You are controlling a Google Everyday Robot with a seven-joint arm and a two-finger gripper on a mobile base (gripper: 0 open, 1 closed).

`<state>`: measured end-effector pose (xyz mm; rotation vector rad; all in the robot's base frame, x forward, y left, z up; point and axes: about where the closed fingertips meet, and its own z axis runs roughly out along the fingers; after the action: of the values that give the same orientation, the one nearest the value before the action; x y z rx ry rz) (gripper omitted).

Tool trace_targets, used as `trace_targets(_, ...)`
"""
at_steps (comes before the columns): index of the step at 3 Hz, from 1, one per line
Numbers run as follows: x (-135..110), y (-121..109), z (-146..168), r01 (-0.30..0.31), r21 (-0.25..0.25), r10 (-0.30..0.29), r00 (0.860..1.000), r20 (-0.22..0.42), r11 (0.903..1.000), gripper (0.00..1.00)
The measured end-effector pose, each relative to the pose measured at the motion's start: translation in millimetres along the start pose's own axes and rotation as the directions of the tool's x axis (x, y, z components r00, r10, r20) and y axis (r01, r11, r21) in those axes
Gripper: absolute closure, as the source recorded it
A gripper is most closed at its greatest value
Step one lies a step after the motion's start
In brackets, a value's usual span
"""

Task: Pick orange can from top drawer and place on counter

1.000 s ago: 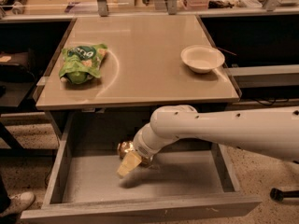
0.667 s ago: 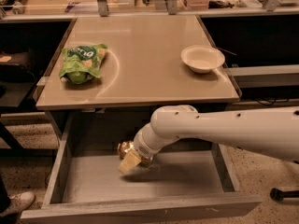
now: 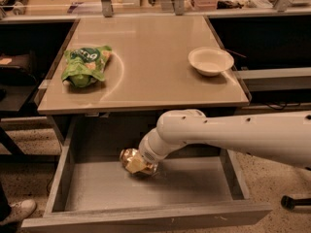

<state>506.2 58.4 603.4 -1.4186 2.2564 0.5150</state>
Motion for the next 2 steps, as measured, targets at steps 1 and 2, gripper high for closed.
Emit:
trace_targets(1, -2, 1, -5, 0.001, -0.005, -0.001, 1.000, 0.008, 1.0000, 0.88)
trace_targets(2, 3, 3, -40, -0.032, 0.027, 0.033, 0.999, -0.028, 0.9991, 1.00)
